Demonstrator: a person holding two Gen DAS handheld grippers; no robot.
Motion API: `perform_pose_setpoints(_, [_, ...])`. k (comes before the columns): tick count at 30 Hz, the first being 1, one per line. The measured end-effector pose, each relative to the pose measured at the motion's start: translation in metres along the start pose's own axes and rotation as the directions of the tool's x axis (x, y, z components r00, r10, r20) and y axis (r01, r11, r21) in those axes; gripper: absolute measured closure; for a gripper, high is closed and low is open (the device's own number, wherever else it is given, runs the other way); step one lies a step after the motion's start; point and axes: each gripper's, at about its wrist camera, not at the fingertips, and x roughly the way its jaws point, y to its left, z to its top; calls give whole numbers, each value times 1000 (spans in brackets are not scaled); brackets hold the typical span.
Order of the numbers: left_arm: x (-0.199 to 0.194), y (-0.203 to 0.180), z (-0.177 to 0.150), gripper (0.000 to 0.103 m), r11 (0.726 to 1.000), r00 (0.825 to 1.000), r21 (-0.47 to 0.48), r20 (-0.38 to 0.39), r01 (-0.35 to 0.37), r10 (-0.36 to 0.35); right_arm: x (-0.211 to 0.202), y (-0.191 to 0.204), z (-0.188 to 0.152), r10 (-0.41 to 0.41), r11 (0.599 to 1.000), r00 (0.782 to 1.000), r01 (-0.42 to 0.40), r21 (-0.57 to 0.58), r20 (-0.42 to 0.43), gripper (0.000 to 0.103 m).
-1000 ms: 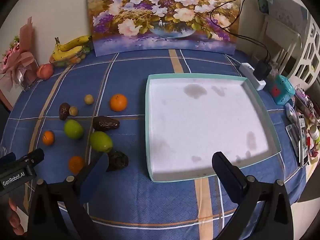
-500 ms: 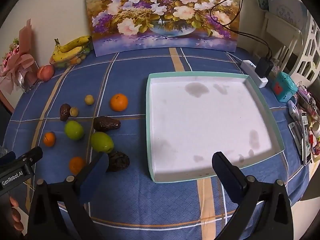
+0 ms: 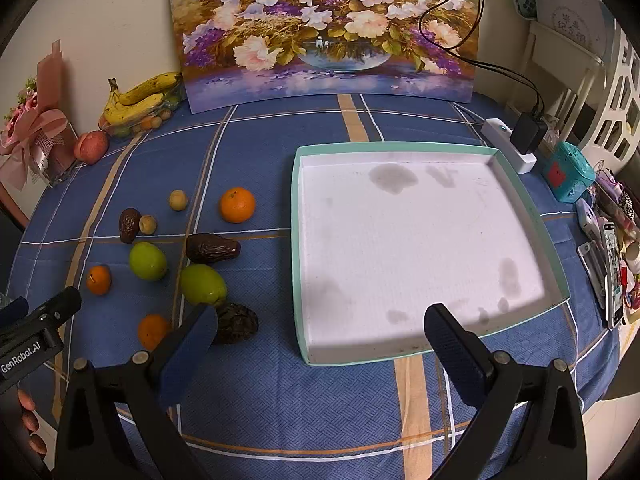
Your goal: Organize fruits
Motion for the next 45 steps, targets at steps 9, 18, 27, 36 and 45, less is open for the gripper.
perform_pose_setpoints(9, [0, 1, 0, 0, 1000, 1000, -6, 14, -12, 12, 0, 0, 0, 1, 1000, 1000, -1, 0, 0, 0])
perform_pose_setpoints(18, [-3, 3, 1, 0, 1000, 1000, -10, 19, 6, -6, 1, 0, 0, 0, 1000, 1000, 0, -1, -2, 0])
perform_pose_setpoints(27, [-2, 4, 1, 0, 1000, 1000, -16, 10, 4, -4, 3, 2, -1, 1, 1000, 1000, -1, -4, -7, 0])
perform_pose_setpoints(36, [-1, 5, 1, 0, 1000, 1000, -21, 6, 7, -6, 3, 2, -1, 1, 1000, 1000, -1, -4, -8, 0])
perform_pose_setpoints(45, [1, 6, 0, 0, 1000, 1000, -25, -4, 7, -7, 3, 3, -1, 1, 1000, 1000, -1, -6, -11, 0])
